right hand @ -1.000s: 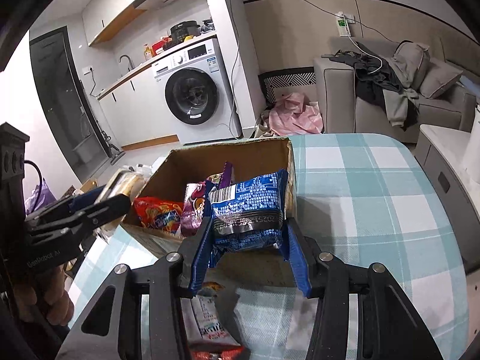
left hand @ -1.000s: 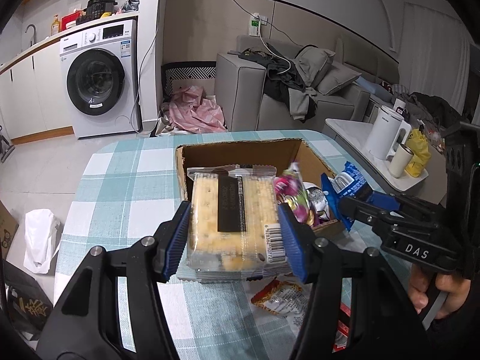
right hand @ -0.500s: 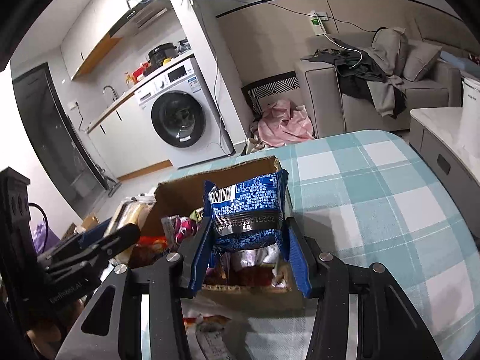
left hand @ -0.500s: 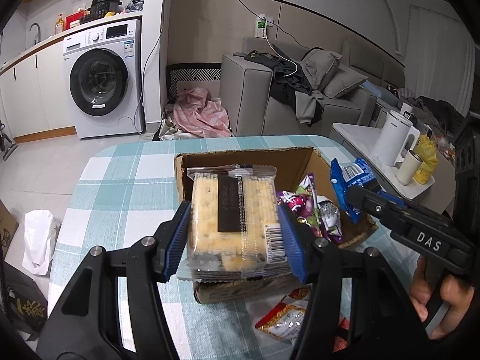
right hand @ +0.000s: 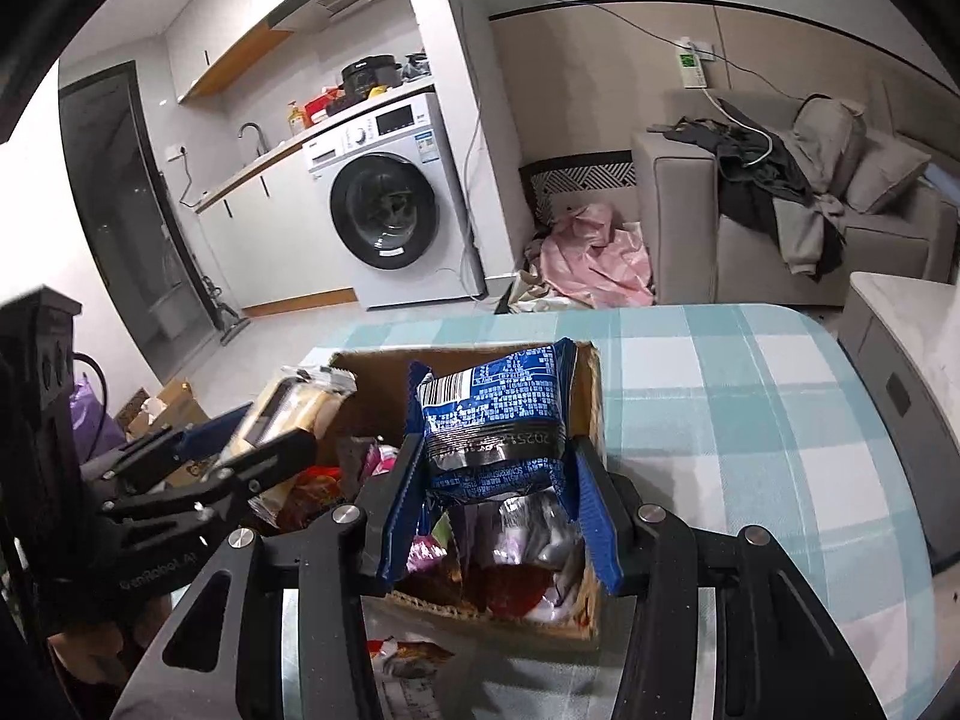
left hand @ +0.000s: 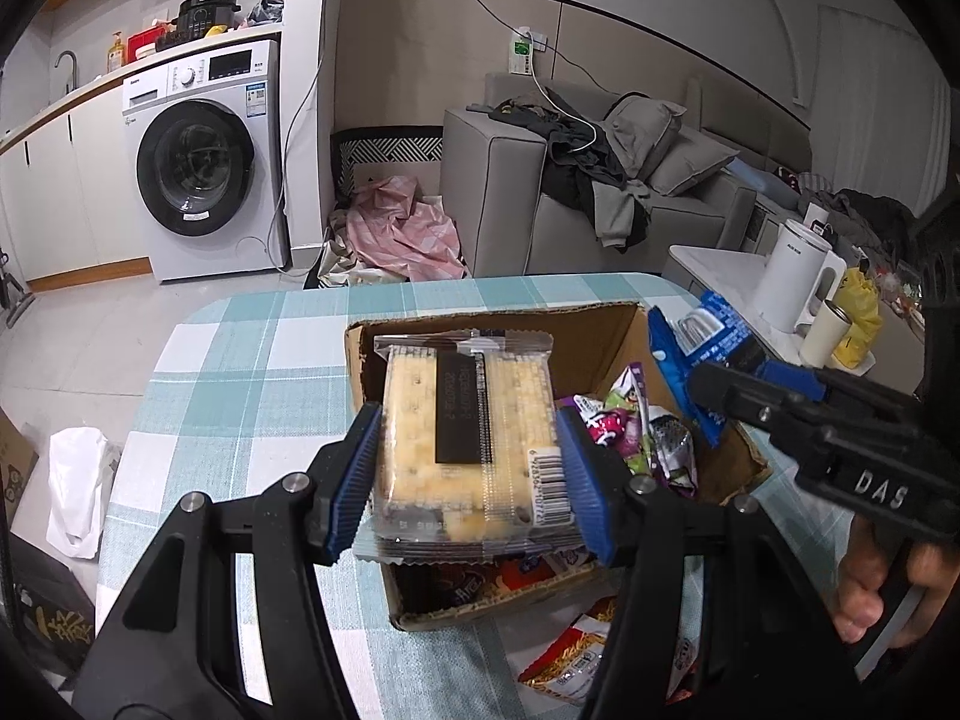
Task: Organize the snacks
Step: 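Lower both packs into the box and open both grippers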
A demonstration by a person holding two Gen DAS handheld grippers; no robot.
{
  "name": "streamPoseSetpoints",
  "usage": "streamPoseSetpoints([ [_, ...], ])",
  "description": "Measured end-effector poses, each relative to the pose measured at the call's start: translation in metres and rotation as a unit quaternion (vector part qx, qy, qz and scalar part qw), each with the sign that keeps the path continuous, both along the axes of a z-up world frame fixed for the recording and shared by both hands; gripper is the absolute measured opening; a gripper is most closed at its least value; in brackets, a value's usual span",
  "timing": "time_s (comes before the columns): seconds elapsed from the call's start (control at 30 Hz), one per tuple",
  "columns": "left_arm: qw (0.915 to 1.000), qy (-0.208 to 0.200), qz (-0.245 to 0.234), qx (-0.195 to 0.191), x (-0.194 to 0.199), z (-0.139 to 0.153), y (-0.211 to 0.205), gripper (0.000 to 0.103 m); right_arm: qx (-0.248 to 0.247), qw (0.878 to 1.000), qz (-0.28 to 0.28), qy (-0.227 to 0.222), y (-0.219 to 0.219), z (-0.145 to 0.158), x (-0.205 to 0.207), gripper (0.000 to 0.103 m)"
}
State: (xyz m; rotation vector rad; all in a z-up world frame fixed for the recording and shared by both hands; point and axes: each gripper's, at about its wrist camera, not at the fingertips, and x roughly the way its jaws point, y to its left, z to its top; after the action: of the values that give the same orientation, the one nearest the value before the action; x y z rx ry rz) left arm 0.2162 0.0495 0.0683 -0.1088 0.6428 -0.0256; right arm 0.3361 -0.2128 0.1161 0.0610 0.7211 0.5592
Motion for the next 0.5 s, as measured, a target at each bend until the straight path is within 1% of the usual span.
streamPoseSetpoints([
  [0.17, 1.0, -0.001, -0.002, 0.001, 0.005, 0.002, 0.001, 0.055, -0.006, 1.0, 0.013, 0.003, 0.002, 0.012, 0.012, 0.048],
  [0.27, 1.0, 0.003, -0.003, -0.002, 0.012, 0.002, 0.002, 0.055, -0.02, 1.0, 0.022, 0.003, 0.006, 0.017, 0.02, 0.048],
  [0.37, 1.0, 0.006, 0.0, -0.005, 0.017, 0.001, 0.005, 0.055, -0.017, 0.999, 0.026, 0.017, 0.007, 0.013, 0.028, 0.048],
  [0.5, 0.9999, 0.017, 0.003, 0.001, 0.028, -0.003, 0.004, 0.055, -0.013, 0.999, 0.025, 0.031, 0.008, 0.002, 0.035, 0.048],
])
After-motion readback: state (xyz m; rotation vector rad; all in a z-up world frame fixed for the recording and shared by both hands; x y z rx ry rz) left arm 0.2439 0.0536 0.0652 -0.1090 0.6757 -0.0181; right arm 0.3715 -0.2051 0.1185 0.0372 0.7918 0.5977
